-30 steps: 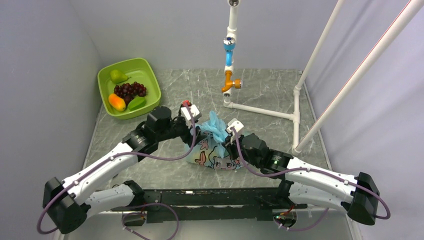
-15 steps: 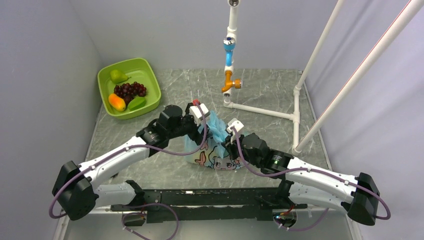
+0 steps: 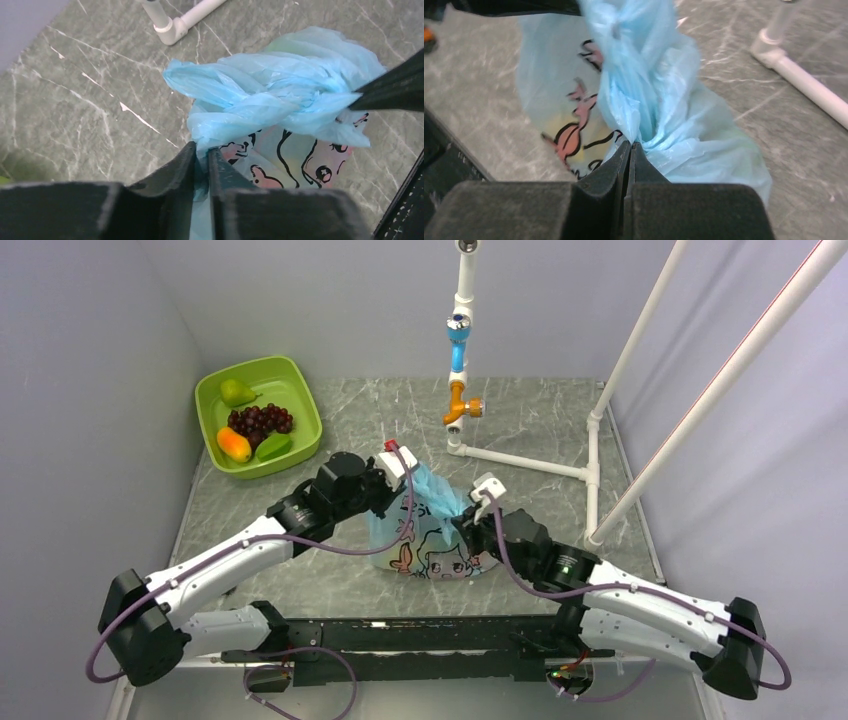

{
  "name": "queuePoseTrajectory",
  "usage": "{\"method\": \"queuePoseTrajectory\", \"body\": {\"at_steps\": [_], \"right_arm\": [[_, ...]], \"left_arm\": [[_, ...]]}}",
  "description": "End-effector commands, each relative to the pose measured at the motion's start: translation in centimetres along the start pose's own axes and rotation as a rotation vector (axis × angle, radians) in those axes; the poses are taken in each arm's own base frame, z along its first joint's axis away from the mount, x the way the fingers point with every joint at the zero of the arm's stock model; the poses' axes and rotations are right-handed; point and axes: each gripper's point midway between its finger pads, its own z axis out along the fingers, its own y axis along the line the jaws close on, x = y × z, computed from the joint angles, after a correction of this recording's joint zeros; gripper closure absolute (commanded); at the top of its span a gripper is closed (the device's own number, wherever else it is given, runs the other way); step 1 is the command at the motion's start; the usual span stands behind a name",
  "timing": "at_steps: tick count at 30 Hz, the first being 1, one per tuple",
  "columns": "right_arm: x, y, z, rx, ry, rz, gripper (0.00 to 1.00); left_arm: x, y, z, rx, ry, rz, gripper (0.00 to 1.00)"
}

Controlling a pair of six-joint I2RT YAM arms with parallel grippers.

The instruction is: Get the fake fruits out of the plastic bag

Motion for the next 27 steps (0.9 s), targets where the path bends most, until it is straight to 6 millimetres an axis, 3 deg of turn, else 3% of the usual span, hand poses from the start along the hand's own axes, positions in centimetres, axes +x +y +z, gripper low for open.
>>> {"method": "queuePoseTrajectory", "body": {"at_steps": [1, 2, 9, 12, 14, 18, 21, 27], "right_arm": [[-1.0, -4.4, -1.7, 0.239, -0.106, 0.13, 1.0], [-0.9, -5.3, -2.2, 0.291, -0.125, 0.178, 1.0], [0.8, -6.5, -3.3, 0.35, -0.132, 0.289, 1.0], [1.2, -6.6, -3.5, 0.36, -0.086, 0.255, 0.93], [0.5, -5.7, -3.2, 0.302, -0.067, 0.188, 0.83], [-2.2, -1.3, -2.1, 0.039, -0.067, 0.023, 0.61], [-4.6, -0.1, -1.6, -0.004, -0.105, -0.013, 0.43], [-6.9, 1.5, -0.6, -0.046, -0.128, -0.046, 0.36]], "left_arm": [[-2.4, 1.3, -1.3, -0.063, -0.068, 0.018, 0.92], [-2.5, 1.2, -1.4, -0.062, -0.065, 0.017, 1.0], [-3.4, 1.8, -2.8, -0.098, -0.114, 0.011, 1.0], [-3.5, 1.6, -3.3, -0.086, -0.119, 0.013, 1.0], [-3.6, 1.2, -3.3, -0.067, -0.131, 0.015, 1.0], [-3.8, 0.3, -3.1, -0.016, -0.126, 0.008, 1.0], [-3.2, 0.2, -2.6, -0.007, -0.101, 0.002, 1.0], [-3.0, 0.2, -2.4, -0.009, -0.076, 0.0, 1.0]]}}
